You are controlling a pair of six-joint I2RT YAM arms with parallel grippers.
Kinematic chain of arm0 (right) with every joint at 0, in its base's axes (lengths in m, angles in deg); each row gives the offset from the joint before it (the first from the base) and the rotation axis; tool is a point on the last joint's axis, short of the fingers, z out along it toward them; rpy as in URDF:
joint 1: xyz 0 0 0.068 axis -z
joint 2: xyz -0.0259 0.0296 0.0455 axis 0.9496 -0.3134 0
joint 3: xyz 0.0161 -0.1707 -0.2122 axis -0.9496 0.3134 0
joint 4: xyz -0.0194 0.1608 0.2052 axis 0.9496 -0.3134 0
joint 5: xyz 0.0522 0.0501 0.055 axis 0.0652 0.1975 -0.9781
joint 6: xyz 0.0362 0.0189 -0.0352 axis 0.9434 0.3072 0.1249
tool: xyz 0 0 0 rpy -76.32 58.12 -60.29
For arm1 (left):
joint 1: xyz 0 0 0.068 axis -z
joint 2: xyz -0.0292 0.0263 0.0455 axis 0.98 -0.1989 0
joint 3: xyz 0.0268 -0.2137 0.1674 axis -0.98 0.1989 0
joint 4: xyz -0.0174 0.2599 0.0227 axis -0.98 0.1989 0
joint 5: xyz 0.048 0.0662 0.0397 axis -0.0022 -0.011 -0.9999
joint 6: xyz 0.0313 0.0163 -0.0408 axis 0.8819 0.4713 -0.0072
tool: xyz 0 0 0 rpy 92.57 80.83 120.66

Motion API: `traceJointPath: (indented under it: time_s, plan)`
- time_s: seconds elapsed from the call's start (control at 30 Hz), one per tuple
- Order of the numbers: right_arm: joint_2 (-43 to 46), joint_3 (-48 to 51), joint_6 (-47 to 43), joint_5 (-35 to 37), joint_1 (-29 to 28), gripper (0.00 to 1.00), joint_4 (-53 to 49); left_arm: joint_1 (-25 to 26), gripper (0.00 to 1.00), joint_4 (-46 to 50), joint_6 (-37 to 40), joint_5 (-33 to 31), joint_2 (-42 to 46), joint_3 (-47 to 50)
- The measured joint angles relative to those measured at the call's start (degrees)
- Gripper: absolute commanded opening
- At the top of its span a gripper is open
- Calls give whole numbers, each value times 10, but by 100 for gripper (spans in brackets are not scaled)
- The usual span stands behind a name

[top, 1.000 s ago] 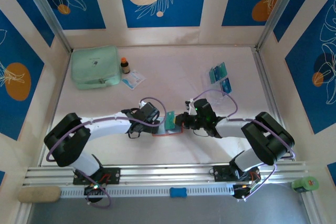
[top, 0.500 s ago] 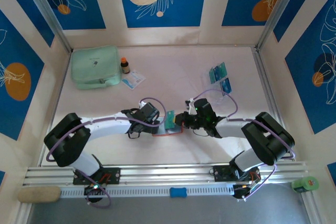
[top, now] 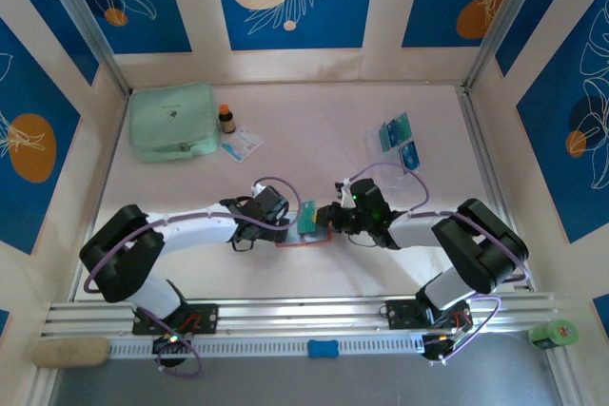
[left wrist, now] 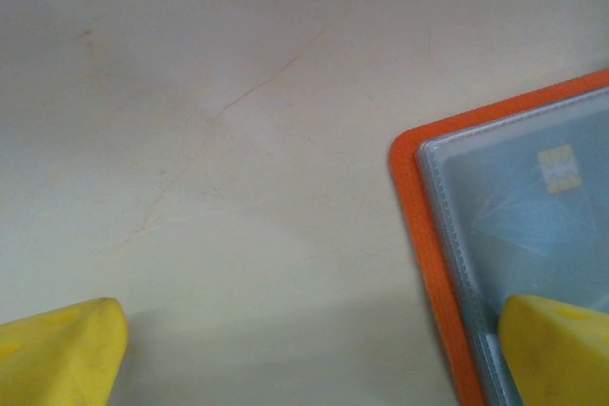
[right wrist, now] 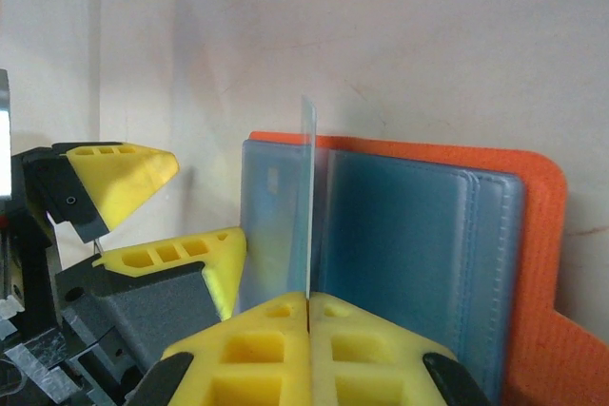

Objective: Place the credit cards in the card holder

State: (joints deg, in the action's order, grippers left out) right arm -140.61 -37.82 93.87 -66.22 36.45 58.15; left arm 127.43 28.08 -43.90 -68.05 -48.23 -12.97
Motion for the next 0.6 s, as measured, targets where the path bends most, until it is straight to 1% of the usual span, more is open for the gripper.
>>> traceJointPath:
  time_s: [0.6]
  plan:
    - [-10,2,6,-9,-4,0,15,0,100,-3,0,0,0,2]
